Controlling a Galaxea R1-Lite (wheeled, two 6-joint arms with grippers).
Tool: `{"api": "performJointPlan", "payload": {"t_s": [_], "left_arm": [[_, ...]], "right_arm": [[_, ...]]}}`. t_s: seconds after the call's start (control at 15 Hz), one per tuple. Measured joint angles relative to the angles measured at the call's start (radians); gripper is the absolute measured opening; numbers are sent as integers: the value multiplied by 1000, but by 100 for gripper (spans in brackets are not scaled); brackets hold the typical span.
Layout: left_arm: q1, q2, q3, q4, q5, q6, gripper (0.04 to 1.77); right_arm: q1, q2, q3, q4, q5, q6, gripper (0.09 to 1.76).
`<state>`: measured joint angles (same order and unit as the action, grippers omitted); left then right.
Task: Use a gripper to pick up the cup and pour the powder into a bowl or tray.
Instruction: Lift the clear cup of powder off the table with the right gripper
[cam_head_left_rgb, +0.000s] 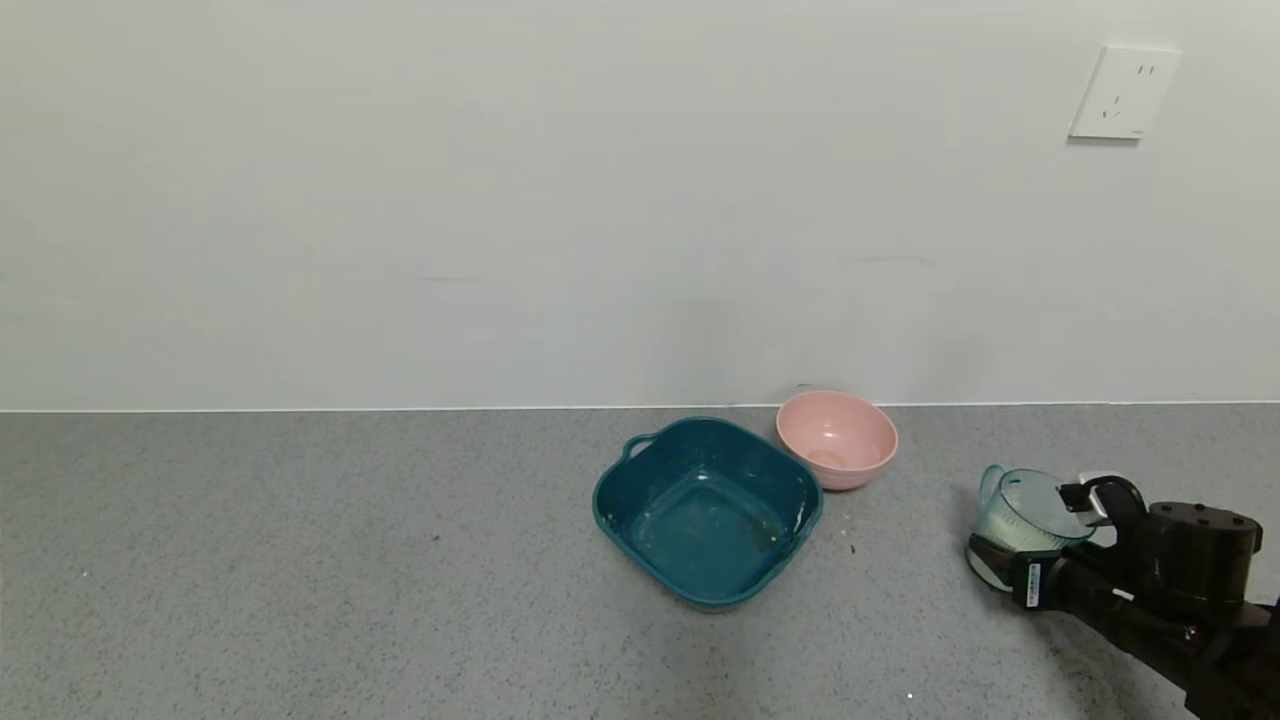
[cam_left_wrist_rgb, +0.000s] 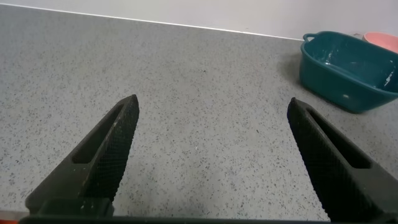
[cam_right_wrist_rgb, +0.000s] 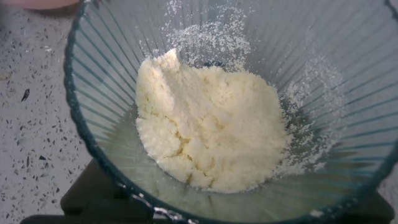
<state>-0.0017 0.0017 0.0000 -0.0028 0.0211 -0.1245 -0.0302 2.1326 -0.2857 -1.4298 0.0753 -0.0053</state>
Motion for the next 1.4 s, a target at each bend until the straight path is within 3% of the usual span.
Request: {"api": "performJointPlan", "payload": {"t_s": [0.47,1.0,1.4], "left_arm": [[0,0,0,0,0,0,172],[0,0,0,0,0,0,172],[0,0,0,0,0,0,172]], "right_arm": [[-2,-29,-105,117,-35,-30,132],[3,-113,-318,446,-48,-85,132],[15,-143,-455,577,-89,-216,132]]}}
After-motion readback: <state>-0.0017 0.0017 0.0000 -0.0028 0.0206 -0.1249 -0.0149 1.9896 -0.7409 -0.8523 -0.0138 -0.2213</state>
